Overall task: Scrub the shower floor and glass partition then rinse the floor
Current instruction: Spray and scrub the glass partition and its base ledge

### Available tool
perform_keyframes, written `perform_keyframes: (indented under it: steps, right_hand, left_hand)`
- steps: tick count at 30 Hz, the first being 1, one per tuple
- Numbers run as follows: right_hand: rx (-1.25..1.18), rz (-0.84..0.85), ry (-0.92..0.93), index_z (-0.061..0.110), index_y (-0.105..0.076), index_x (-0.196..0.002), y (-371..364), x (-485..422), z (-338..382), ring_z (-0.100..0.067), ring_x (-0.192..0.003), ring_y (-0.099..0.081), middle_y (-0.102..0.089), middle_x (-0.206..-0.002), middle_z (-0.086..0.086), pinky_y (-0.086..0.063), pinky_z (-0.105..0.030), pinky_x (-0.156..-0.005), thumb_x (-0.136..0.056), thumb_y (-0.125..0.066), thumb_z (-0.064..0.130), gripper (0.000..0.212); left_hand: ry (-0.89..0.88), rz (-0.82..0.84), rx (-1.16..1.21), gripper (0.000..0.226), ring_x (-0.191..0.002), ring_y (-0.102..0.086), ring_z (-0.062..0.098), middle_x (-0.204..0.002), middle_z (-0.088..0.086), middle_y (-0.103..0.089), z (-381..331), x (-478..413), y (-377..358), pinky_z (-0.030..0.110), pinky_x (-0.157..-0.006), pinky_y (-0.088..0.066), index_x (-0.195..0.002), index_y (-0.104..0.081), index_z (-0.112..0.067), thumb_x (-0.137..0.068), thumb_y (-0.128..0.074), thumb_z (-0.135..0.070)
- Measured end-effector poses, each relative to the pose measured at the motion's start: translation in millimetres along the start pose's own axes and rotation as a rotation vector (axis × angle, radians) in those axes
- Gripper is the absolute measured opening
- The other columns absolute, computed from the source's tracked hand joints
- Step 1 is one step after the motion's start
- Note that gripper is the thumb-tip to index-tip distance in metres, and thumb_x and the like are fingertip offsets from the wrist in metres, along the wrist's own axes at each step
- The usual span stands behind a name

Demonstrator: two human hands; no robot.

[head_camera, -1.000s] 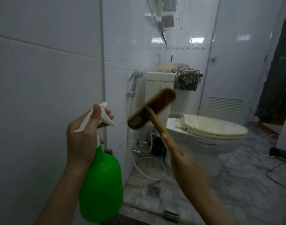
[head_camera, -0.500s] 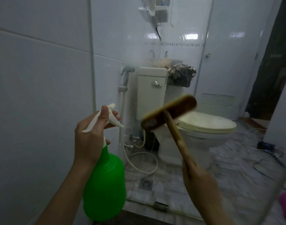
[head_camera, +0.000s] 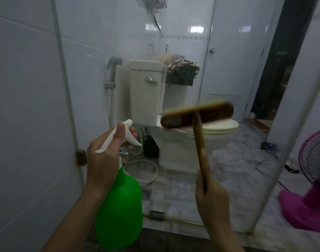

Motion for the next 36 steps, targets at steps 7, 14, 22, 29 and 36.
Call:
perform_keyframes:
  steps: [7, 14, 22, 29, 36]
  right_hand:
    - [0.046, -0.002, -0.117, 0.049, -0.004, -0.148, 0.7, 54.2, -48.3, -0.008, -0.038, -0.043, -0.042, -0.053, 0.010, -0.044, -0.026, -0.035, -0.095, -0.053, 0.018, 0.079]
    - [0.006, -0.172, 0.065, 0.036, -0.011, -0.150, 52.0, -38.4, -22.1, -0.010, -0.038, -0.038, -0.038, -0.051, 0.005, -0.037, -0.024, -0.034, -0.099, -0.037, 0.028, 0.058]
    - [-0.116, -0.139, -0.286, 0.052, -0.008, -0.147, 44.5, 60.4, -96.2, -0.021, -0.042, -0.045, -0.055, -0.059, -0.007, -0.042, -0.032, -0.036, -0.099, -0.044, 0.017, 0.069]
    - [-0.103, -0.365, -0.050, 0.023, -0.017, -0.152, 115.3, -74.3, -58.1, -0.009, -0.046, -0.040, -0.046, -0.056, -0.004, -0.035, -0.018, -0.039, -0.102, -0.040, 0.017, 0.055]
    - [-0.081, -0.099, -0.235, 0.048, -0.009, -0.148, 29.2, 91.3, -113.9, -0.009, -0.040, -0.041, -0.041, -0.052, 0.007, -0.044, -0.036, -0.038, -0.100, -0.036, 0.034, 0.058]
  left_hand:
    - [-0.017, 0.028, 0.021, 0.029, -0.087, -0.074, 0.017, -0.089, -0.006, -0.078, 14.0, 17.5, -31.5, 0.030, -0.049, -0.053, -0.082, -0.076, -0.043, -0.092, -0.050, -0.051]
    - [-0.033, 0.064, 0.038, 0.031, -0.086, -0.074, 0.015, -0.089, -0.005, -0.078, 10.7, 22.2, -51.1, 0.024, -0.059, -0.058, -0.095, -0.074, -0.027, -0.096, -0.048, -0.044]
    - [-0.015, 0.102, 0.098, 0.030, -0.086, -0.073, 0.010, -0.080, -0.014, -0.076, 7.4, 29.6, -76.5, 0.019, -0.077, -0.055, -0.098, -0.073, -0.020, -0.096, -0.049, -0.038]
    - [-0.002, 0.125, 0.109, 0.035, -0.087, -0.073, 0.012, -0.088, -0.009, -0.077, 6.0, 37.1, -82.5, 0.018, -0.060, -0.056, -0.103, -0.073, -0.019, -0.096, -0.049, -0.043]
    - [-0.003, 0.116, 0.063, 0.029, -0.091, -0.073, 0.020, -0.088, -0.005, -0.077, 10.4, 42.1, -75.2, 0.024, -0.066, -0.060, -0.089, -0.075, -0.031, -0.099, -0.049, -0.041]
Point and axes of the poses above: each hand's wrist, its own x-axis away from the middle knuckle, its own y-axis out of the back of the hand, z = x × y, the point moved 10 cm from there along -x, towards the middle knuckle
